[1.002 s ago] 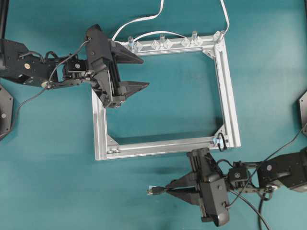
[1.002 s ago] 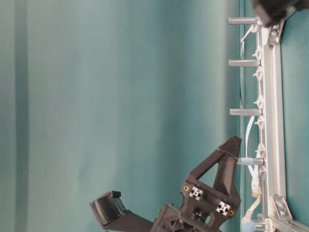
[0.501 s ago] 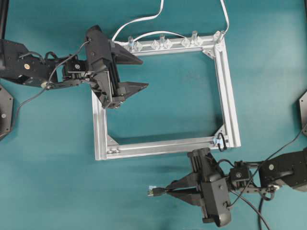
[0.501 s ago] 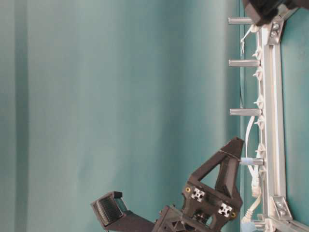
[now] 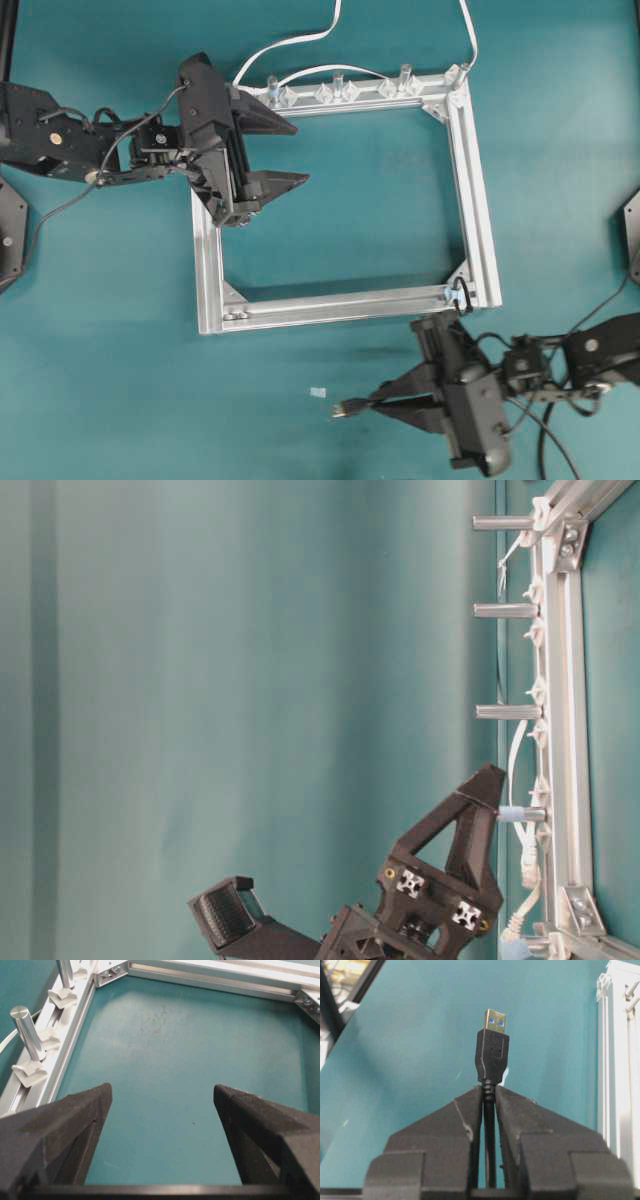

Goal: Insert the wire through the string loop located on the right side.
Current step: 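Lift the USB cable with the right gripper and carry it rightward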

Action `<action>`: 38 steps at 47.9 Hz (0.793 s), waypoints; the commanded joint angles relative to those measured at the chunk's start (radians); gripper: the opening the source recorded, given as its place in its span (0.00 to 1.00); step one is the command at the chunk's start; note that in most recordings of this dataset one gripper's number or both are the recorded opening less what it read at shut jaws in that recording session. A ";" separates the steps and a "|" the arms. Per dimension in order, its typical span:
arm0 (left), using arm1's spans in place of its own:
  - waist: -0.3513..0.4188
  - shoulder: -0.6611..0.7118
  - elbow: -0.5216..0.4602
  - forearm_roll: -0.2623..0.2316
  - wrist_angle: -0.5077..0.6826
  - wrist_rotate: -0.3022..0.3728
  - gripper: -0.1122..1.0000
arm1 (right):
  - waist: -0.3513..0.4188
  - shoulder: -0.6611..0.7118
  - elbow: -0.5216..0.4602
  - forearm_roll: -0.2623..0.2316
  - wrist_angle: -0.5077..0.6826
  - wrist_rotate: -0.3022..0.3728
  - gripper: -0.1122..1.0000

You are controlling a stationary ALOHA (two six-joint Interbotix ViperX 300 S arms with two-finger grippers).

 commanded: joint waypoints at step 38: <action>-0.002 -0.026 -0.008 0.003 -0.003 -0.005 0.90 | 0.110 -0.281 0.202 0.000 0.147 0.005 0.20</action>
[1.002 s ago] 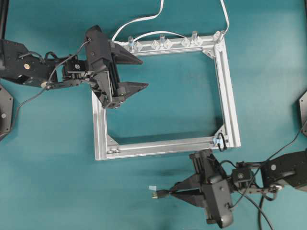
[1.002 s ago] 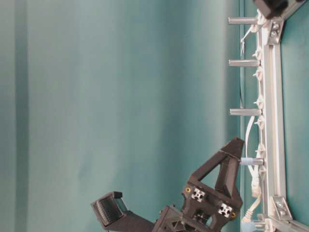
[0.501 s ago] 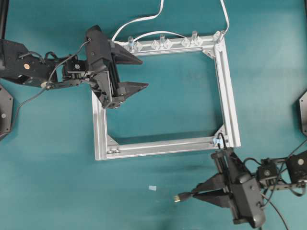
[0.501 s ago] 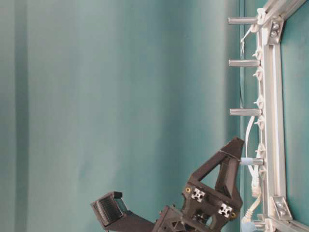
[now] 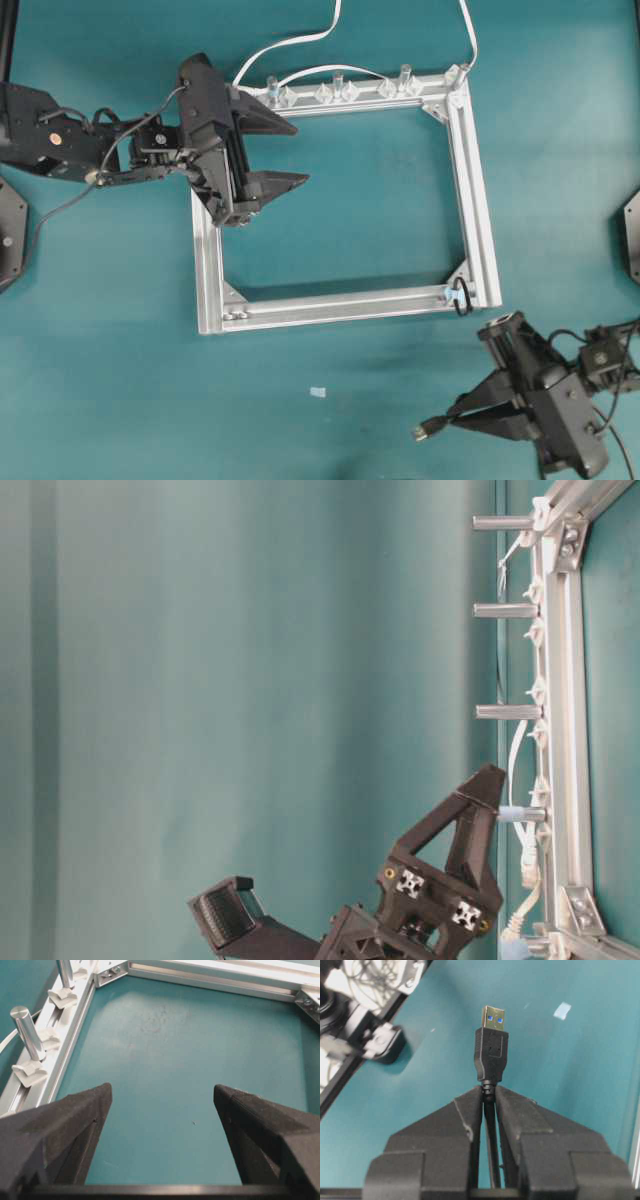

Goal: Insert the wire through the string loop located on the right side.
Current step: 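Lift the USB cable with the right gripper and carry it rightward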

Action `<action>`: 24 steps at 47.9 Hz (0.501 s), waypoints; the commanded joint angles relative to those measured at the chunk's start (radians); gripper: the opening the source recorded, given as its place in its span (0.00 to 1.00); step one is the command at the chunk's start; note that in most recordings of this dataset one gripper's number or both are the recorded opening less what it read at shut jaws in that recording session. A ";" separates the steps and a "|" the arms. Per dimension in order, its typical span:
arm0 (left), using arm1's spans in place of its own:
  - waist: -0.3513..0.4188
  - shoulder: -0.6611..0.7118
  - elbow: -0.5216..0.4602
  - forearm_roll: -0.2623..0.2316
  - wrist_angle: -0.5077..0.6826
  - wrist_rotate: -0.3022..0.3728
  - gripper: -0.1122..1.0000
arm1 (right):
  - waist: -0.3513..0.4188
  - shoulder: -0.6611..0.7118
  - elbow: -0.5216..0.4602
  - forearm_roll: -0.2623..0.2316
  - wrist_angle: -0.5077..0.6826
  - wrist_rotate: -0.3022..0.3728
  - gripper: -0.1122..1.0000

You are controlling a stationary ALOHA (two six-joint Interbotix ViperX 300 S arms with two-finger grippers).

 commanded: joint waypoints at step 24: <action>-0.002 -0.025 -0.008 0.003 0.015 -0.006 0.90 | 0.015 -0.172 0.161 0.000 0.057 0.002 0.20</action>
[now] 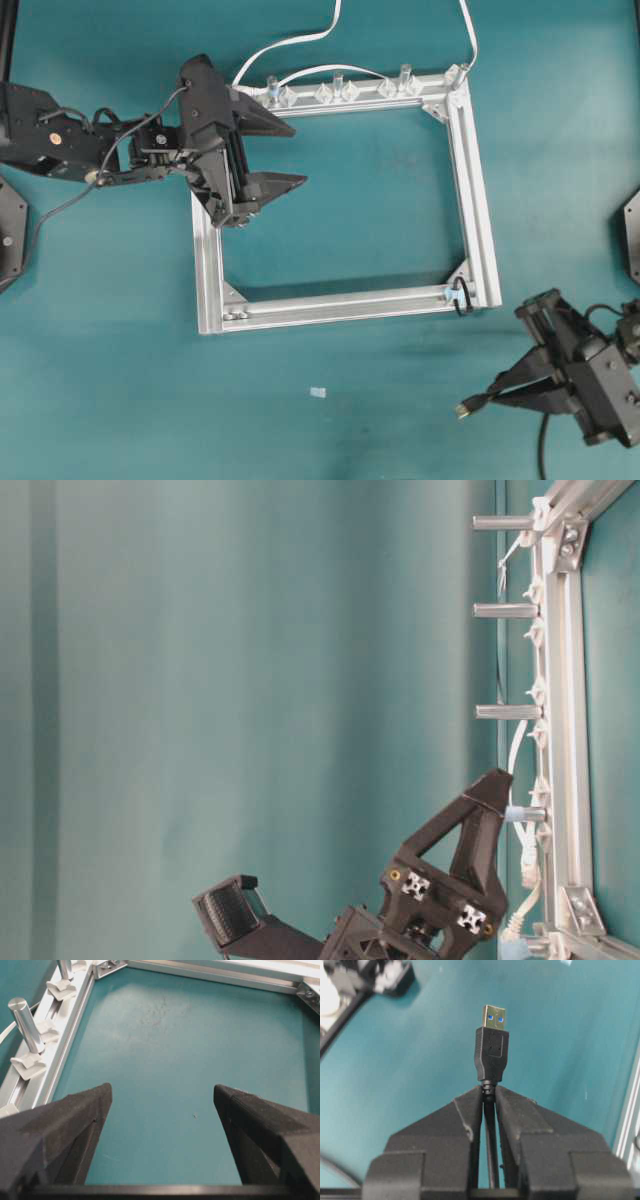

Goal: Insert the wire through the string loop located on the right side.
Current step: 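Lift the USB cable with the right gripper and carry it rightward, then push the USB plug through the black zip-tie loop with the right gripper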

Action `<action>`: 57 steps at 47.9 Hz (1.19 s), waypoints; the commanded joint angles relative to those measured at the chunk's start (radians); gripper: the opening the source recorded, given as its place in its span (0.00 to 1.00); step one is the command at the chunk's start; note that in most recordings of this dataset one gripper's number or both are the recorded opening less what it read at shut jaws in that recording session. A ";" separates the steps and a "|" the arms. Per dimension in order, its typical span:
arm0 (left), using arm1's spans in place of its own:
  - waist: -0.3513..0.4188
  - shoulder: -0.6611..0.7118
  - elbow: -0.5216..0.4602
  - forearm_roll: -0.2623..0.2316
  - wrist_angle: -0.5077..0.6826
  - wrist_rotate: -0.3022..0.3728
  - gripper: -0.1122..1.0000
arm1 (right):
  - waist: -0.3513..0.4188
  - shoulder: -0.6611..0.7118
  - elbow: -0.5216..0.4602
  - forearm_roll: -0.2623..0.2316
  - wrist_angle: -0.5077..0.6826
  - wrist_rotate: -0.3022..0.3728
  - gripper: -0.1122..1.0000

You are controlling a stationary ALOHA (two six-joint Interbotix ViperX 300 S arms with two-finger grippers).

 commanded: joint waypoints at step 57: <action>0.000 -0.025 -0.015 0.003 -0.005 -0.006 0.90 | -0.137 -0.158 0.156 -0.002 0.072 0.002 0.20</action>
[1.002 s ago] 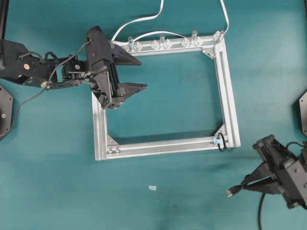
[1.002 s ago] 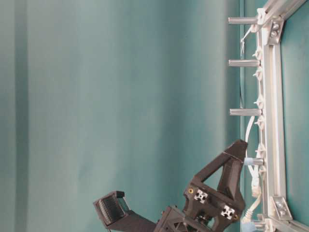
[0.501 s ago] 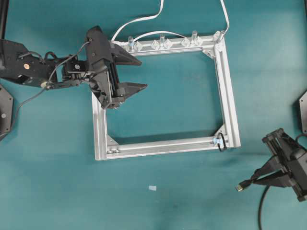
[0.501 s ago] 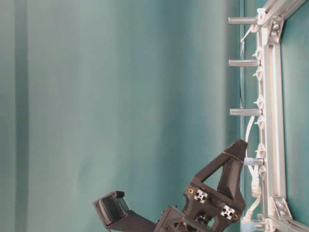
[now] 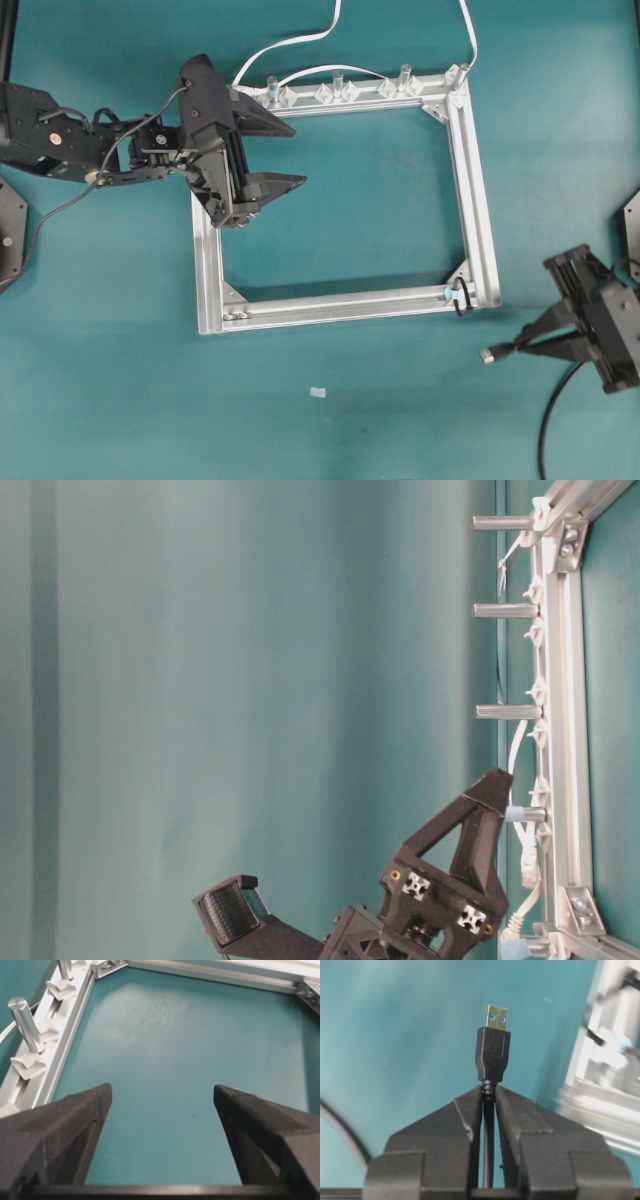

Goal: Insert the wire through the string loop located on the right side.
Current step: 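Push the USB plug through the black zip-tie loop with the right gripper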

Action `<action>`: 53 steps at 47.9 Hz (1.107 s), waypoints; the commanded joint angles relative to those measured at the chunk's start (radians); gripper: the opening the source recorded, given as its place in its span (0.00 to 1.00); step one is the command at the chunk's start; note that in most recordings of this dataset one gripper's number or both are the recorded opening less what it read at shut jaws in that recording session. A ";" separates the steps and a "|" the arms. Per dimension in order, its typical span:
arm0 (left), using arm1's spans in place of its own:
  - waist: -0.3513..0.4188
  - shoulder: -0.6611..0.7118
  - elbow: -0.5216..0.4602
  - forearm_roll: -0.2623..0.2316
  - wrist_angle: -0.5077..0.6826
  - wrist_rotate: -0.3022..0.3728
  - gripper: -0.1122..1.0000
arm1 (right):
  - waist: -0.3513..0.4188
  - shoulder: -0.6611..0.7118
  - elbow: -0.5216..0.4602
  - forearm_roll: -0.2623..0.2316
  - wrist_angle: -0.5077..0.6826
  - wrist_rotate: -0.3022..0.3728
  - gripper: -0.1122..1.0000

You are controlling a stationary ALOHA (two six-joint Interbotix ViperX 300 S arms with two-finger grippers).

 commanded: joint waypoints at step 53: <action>0.000 -0.026 -0.015 0.003 -0.005 -0.006 0.90 | -0.199 -0.087 0.037 -0.048 0.005 -0.011 0.20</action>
